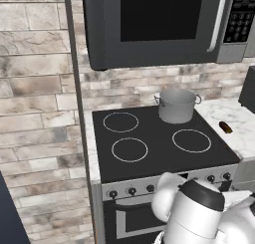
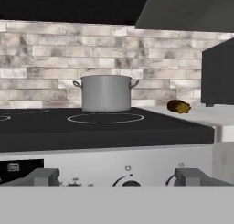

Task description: Turn on the burner for the pot on the stove. Wait thirty seconds for the pot to heat up. Then add the sweet potato to the pot.

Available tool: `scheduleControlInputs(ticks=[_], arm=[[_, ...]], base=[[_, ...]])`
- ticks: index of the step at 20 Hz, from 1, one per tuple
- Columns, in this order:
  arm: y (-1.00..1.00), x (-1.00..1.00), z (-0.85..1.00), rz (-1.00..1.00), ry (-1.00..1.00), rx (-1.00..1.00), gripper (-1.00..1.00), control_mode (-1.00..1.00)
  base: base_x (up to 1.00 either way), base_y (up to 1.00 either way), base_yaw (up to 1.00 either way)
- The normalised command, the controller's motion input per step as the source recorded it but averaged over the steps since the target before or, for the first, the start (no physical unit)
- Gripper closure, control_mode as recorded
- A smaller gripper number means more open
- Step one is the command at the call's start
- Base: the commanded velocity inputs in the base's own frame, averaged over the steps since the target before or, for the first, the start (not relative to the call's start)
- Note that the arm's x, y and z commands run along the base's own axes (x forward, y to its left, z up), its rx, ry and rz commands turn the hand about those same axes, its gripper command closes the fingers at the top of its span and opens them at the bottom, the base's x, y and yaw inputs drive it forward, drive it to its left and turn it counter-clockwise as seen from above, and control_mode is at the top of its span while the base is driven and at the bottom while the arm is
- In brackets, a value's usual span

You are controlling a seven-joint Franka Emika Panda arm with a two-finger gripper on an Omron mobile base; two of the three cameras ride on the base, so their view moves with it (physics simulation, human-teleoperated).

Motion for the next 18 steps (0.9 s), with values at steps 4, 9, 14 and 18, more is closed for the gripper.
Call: scheduleControlInputs(ticks=[4, 9, 14, 18], arm=[[-0.08, 0.24, -0.02, 0.0, 0.0, 0.0, -1.0, -1.0], [-0.08, 0.28, 0.0, 0.0, 0.0, 0.0, -1.0, -1.0], [-0.06, 0.26, -0.06, 0.0, 0.0, 0.0, -1.0, -1.0], [-0.03, 0.09, -0.27, 0.01, 0.05, -0.05, -1.0, -1.0]], base=[[0.0, 0.0, 0.0], [0.0, 0.0, 0.0], [0.0, 0.0, 0.0], [0.0, 0.0, 0.0]])
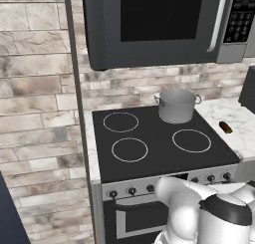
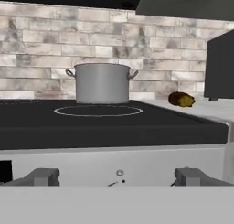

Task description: Turn on the burner for the pot on the stove. Wait thirty seconds for the pot to heat up. Then add the sweet potato to the pot.

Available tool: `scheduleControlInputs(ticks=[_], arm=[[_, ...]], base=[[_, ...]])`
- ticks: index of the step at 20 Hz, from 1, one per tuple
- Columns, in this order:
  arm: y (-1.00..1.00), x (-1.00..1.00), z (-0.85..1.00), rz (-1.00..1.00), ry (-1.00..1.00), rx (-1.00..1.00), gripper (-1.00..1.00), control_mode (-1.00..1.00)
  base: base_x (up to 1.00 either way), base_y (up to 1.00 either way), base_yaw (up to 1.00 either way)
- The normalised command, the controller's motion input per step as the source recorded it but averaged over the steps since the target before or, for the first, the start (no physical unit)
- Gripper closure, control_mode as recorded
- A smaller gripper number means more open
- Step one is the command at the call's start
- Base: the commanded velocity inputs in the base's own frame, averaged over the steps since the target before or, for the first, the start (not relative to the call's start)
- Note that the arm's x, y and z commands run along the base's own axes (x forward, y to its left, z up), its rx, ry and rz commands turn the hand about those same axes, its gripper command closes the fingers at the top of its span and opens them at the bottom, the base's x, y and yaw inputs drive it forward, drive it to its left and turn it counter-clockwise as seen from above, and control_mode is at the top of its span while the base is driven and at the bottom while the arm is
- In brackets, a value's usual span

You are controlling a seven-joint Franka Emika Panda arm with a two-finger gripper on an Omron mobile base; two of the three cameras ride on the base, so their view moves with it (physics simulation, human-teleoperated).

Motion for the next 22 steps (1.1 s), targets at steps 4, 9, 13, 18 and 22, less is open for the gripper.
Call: scheduleControlInputs(ticks=[4, 9, 13, 18, 22], arm=[[-0.01, 0.04, -0.21, 0.01, 0.02, -0.06, -1.0, -1.0], [0.0, 0.08, -0.23, 0.0, 0.0, -0.09, -1.0, -1.0], [-0.01, 0.13, -0.19, 0.0, 0.0, -0.06, -1.0, -1.0], [-0.01, 0.14, -0.11, 0.0, 0.0, -0.02, -1.0, -1.0], [-0.03, 0.15, -0.01, 0.0, 0.0, 0.0, -1.0, -1.0]], base=[[0.0, 0.0, 0.0], [0.0, 0.0, 0.0], [0.0, 0.0, 0.0], [0.0, 0.0, 0.0], [0.0, 0.0, 0.0]])
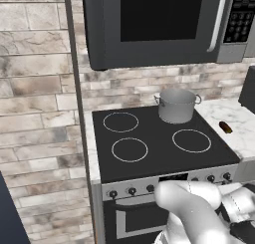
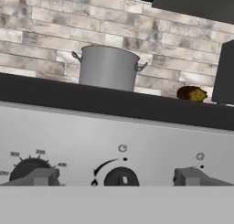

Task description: Turn on the burner for the pot on the stove. Wait thirty seconds for the pot to heat up. Then add the sweet potato to the pot.

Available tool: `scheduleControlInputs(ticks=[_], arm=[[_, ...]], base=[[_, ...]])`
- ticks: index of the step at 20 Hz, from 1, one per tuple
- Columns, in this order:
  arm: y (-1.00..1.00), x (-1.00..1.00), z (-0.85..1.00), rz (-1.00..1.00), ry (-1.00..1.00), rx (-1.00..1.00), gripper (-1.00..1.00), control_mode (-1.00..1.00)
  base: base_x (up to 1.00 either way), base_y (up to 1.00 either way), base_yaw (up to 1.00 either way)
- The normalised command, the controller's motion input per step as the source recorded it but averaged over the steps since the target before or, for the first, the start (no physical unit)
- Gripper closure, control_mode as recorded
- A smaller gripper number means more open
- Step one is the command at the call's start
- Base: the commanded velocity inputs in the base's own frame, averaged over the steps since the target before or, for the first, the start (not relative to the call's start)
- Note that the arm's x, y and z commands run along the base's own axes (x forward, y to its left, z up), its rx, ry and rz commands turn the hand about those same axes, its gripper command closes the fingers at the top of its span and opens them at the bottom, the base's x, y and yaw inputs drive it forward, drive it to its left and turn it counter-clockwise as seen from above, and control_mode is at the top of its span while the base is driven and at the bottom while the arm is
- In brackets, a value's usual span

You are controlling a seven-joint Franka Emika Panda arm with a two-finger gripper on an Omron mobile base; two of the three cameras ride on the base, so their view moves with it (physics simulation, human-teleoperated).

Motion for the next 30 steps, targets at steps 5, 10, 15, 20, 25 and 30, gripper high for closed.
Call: scheduleControlInputs(ticks=[5, 10, 15, 20, 25, 30], arm=[[-0.09, 0.14, 0.0, 0.0, 0.0, 0.0, -1.0, -1.0], [-0.09, 0.16, -0.01, 0.0, 0.0, 0.0, -1.0, -1.0], [-0.03, 0.15, -0.11, 0.0, 0.0, 0.0, -1.0, -1.0], [0.0, 0.12, -0.18, 0.0, 0.0, 0.0, -1.0, -1.0], [-0.05, 0.06, -0.24, 0.0, 0.01, 0.0, -1.0, -1.0], [-0.14, 0.09, -0.12, 0.01, 0.0, 0.0, -1.0, -1.0]], base=[[0.0, 0.0, 0.0], [0.0, 0.0, 0.0], [0.0, 0.0, 0.0], [0.0, 0.0, 0.0], [0.0, 0.0, 0.0], [0.0, 0.0, 0.0]])
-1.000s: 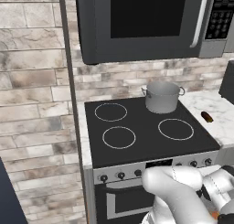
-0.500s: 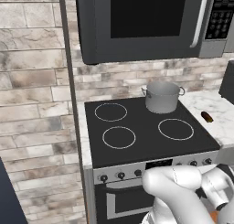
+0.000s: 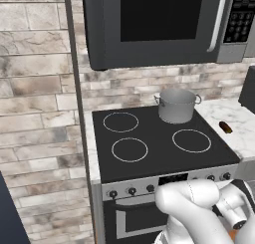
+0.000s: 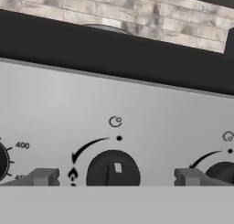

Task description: Turn on the burner for the pot on the stove. Wait thirty seconds for the pot to heat up. Then add the sweet potato to the pot.

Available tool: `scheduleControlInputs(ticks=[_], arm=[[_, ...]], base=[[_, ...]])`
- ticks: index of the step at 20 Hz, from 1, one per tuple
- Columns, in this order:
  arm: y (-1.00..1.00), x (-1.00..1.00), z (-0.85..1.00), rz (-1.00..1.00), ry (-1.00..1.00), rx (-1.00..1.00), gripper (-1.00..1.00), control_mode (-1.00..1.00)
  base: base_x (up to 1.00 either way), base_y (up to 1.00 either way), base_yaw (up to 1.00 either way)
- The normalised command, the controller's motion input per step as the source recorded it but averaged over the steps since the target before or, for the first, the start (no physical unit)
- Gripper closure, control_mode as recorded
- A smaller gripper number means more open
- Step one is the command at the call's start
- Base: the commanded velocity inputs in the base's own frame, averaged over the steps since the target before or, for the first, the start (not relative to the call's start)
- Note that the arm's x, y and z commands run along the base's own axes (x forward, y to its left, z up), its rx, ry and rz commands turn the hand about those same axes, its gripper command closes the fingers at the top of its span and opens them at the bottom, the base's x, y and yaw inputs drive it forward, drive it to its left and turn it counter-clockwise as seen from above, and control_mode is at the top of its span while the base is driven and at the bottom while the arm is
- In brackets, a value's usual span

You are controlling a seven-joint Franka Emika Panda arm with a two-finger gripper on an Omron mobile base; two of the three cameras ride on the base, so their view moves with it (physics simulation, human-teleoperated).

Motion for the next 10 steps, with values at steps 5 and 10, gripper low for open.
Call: scheduleControlInputs(ticks=[5, 10], arm=[[-0.16, 0.1, -0.09, 0.02, 0.0, 0.0, -1.0, -1.0], [-0.14, 0.06, -0.1, 0.02, 0.0, 0.0, -1.0, -1.0]], base=[[0.0, 0.0, 0.0], [0.0, 0.0, 0.0]])
